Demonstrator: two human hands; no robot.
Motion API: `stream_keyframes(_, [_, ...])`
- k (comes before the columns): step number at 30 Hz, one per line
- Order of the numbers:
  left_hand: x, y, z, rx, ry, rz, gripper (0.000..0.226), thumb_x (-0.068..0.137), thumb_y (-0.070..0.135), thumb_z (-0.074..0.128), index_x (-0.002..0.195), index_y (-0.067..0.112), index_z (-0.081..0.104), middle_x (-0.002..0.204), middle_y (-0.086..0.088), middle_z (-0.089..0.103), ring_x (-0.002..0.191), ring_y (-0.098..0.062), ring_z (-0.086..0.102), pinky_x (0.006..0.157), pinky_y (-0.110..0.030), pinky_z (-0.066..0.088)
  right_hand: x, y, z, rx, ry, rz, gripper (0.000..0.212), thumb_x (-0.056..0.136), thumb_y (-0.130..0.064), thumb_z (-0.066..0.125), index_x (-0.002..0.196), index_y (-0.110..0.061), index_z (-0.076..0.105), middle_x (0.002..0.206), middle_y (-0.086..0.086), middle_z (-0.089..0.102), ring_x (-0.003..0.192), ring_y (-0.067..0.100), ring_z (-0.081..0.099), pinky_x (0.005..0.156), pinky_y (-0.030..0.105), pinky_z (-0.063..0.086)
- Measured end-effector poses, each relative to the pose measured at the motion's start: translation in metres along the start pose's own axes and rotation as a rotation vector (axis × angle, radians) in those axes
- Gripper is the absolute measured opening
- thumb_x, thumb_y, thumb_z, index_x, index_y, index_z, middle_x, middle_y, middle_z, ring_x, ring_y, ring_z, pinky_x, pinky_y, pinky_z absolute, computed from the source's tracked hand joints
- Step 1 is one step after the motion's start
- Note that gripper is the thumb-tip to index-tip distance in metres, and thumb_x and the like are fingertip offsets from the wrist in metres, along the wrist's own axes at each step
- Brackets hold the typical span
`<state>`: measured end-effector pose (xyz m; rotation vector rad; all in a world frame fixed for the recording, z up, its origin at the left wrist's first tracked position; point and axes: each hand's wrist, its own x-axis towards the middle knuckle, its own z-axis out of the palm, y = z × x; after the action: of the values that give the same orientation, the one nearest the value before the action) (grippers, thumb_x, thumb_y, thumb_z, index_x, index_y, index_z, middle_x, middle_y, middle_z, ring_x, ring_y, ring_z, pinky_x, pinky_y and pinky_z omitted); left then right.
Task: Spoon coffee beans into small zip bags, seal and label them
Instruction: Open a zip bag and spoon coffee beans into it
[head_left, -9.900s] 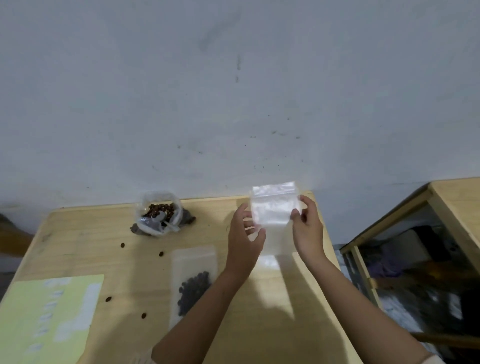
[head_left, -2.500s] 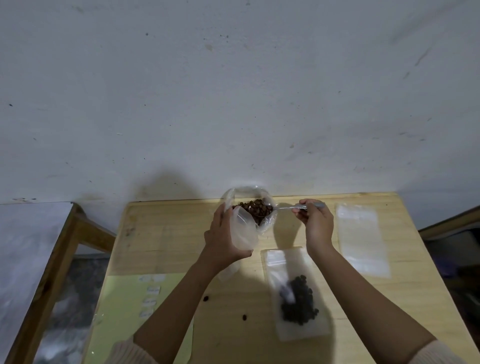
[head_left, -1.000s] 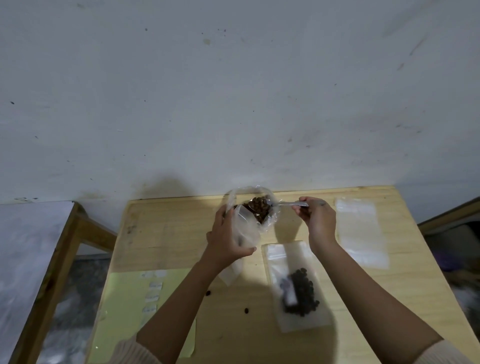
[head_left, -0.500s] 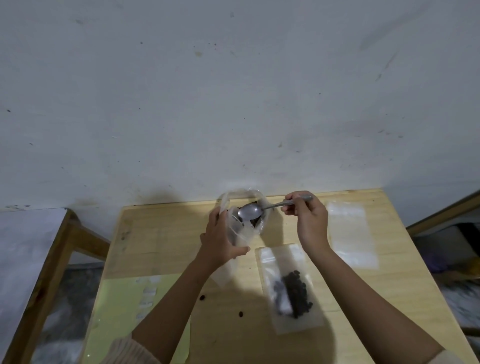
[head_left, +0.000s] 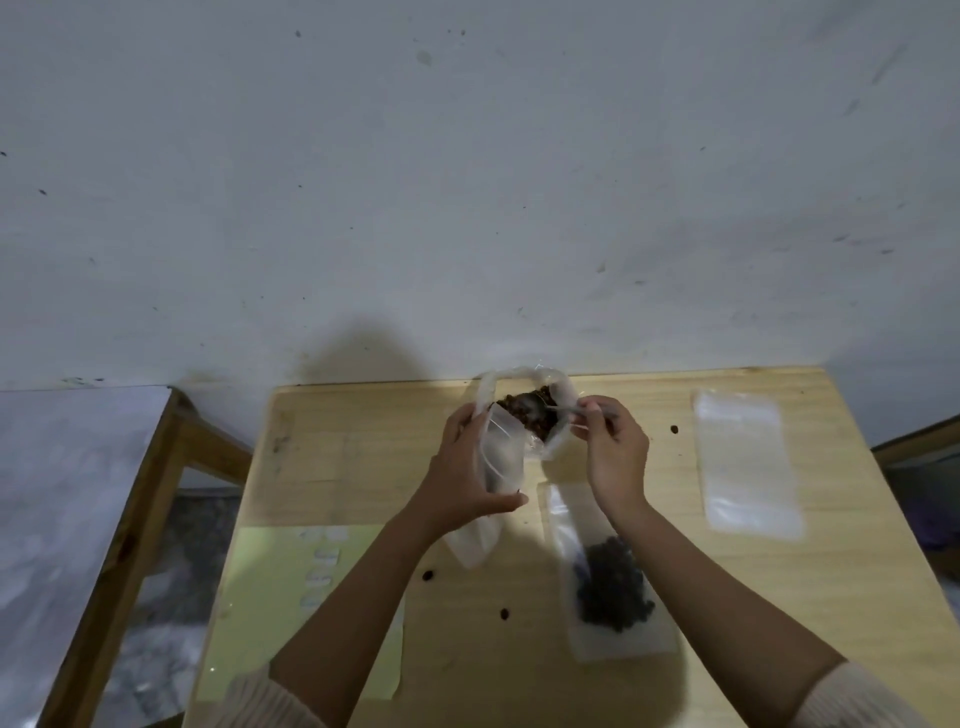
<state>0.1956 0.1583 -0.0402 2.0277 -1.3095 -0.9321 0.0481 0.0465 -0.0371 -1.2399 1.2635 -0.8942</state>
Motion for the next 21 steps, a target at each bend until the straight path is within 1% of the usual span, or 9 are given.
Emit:
stream_keyframes(1, [-0.001, -0.001, 0.001, 0.002, -0.014, -0.003, 0.117, 0.059, 0.051, 0.082, 0.148, 0.030, 0.010, 0.149, 0.016, 0.005, 0.135, -0.007, 0.019, 0.111, -0.049, 0.031, 0.000, 0.002, 0.003, 0.074, 0.033, 0.092, 0.017, 0.095, -0.014, 0.051, 0.086, -0.019, 0.065, 0.086, 0.004, 0.068, 0.089, 0.027, 0.066, 0.088, 0.042, 0.053])
stream_keyframes(3, [-0.001, -0.005, 0.002, 0.018, -0.031, -0.005, 0.118, 0.059, 0.054, 0.080, 0.149, 0.031, 0.008, 0.149, 0.019, 0.005, 0.138, -0.012, 0.019, 0.110, -0.050, 0.032, 0.001, 0.006, 0.008, 0.184, 0.054, 0.237, 0.019, 0.092, -0.010, 0.053, 0.080, -0.017, 0.066, 0.095, 0.015, 0.068, 0.095, 0.032, 0.065, 0.090, 0.041, 0.052])
stream_keyframes(5, [-0.002, -0.008, 0.004, 0.018, -0.041, -0.001, 0.118, 0.060, 0.053, 0.081, 0.148, 0.033, 0.006, 0.149, 0.019, 0.005, 0.138, -0.012, 0.019, 0.110, -0.049, 0.034, 0.002, 0.008, 0.015, 0.208, 0.028, 0.298, 0.022, 0.091, -0.006, 0.053, 0.077, -0.015, 0.067, 0.101, 0.021, 0.067, 0.097, 0.035, 0.065, 0.091, 0.040, 0.052])
stream_keyframes(7, [-0.002, -0.010, 0.005, 0.011, -0.041, -0.002, 0.118, 0.060, 0.051, 0.082, 0.148, 0.034, 0.005, 0.149, 0.017, 0.006, 0.138, -0.012, 0.019, 0.110, -0.048, 0.033, 0.001, 0.009, 0.021, 0.221, 0.017, 0.330, 0.020, 0.092, -0.005, 0.051, 0.080, -0.012, 0.066, 0.097, 0.022, 0.067, 0.090, 0.032, 0.066, 0.089, 0.038, 0.053])
stream_keyframes(9, [-0.003, -0.010, 0.006, 0.008, -0.030, -0.007, 0.119, 0.058, 0.054, 0.080, 0.148, 0.034, 0.006, 0.148, 0.019, 0.006, 0.138, -0.012, 0.019, 0.110, -0.050, 0.032, 0.001, 0.008, 0.022, 0.241, 0.048, 0.338, 0.020, 0.093, -0.005, 0.049, 0.081, -0.010, 0.065, 0.091, 0.021, 0.067, 0.081, 0.027, 0.066, 0.085, 0.034, 0.054])
stream_keyframes(12, [-0.001, -0.009, 0.005, 0.013, -0.024, -0.020, 0.118, 0.055, 0.057, 0.078, 0.149, 0.030, 0.011, 0.147, 0.021, 0.005, 0.137, -0.010, 0.019, 0.110, -0.050, 0.031, 0.004, 0.002, 0.015, 0.272, 0.098, 0.310, 0.022, 0.094, -0.007, 0.048, 0.079, -0.010, 0.063, 0.088, 0.016, 0.067, 0.076, 0.022, 0.067, 0.081, 0.028, 0.055])
stream_keyframes(16, [0.003, -0.003, 0.004, 0.027, -0.003, -0.047, 0.119, 0.053, 0.055, 0.080, 0.148, 0.026, 0.014, 0.152, 0.011, 0.004, 0.138, -0.012, 0.019, 0.111, -0.049, 0.029, 0.012, -0.011, -0.005, 0.314, 0.151, 0.268, 0.025, 0.095, -0.003, 0.046, 0.076, -0.010, 0.061, 0.075, 0.008, 0.063, 0.069, 0.019, 0.063, 0.069, 0.021, 0.055])
stream_keyframes(18, [0.005, 0.000, 0.004, 0.048, 0.011, -0.062, 0.118, 0.054, 0.052, 0.082, 0.148, 0.024, 0.015, 0.152, 0.005, 0.005, 0.138, -0.015, 0.021, 0.110, -0.049, 0.028, 0.013, -0.020, -0.015, 0.340, 0.192, 0.250, 0.026, 0.094, -0.002, 0.045, 0.074, -0.010, 0.059, 0.072, 0.006, 0.061, 0.066, 0.018, 0.060, 0.064, 0.020, 0.053])
stream_keyframes(21, [0.008, 0.004, 0.003, 0.092, 0.042, -0.051, 0.117, 0.051, 0.058, 0.078, 0.145, 0.021, 0.019, 0.151, 0.001, 0.010, 0.136, -0.018, 0.024, 0.107, -0.049, 0.031, 0.012, -0.036, -0.029, 0.355, 0.224, 0.198, 0.027, 0.093, -0.003, 0.044, 0.072, -0.011, 0.058, 0.073, 0.006, 0.059, 0.061, 0.017, 0.056, 0.059, 0.019, 0.049])
